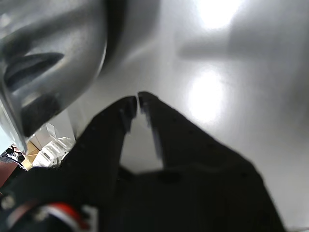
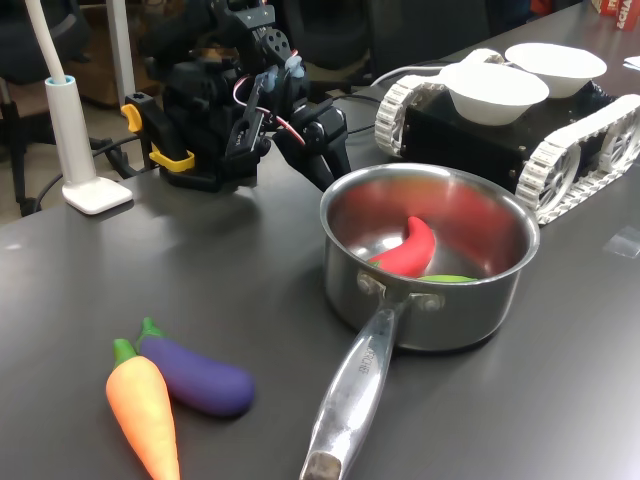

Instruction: Pick up the chilli and place them in the pan

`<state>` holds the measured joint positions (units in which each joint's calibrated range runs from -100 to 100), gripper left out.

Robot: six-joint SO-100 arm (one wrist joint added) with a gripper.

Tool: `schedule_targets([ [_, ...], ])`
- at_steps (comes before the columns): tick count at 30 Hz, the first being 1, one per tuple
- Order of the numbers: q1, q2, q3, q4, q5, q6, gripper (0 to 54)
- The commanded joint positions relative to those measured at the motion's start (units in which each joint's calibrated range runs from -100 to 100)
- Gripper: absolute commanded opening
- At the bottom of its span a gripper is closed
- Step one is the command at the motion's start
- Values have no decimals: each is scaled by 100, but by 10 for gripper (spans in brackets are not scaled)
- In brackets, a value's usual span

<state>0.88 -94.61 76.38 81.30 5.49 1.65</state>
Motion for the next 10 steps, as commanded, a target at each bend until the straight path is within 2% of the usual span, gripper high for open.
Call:
schedule_targets([
  [1, 61, -92, -82, -296, -5, -31, 0],
  [10, -65, -92, -73, -296, 83, -31, 0],
])
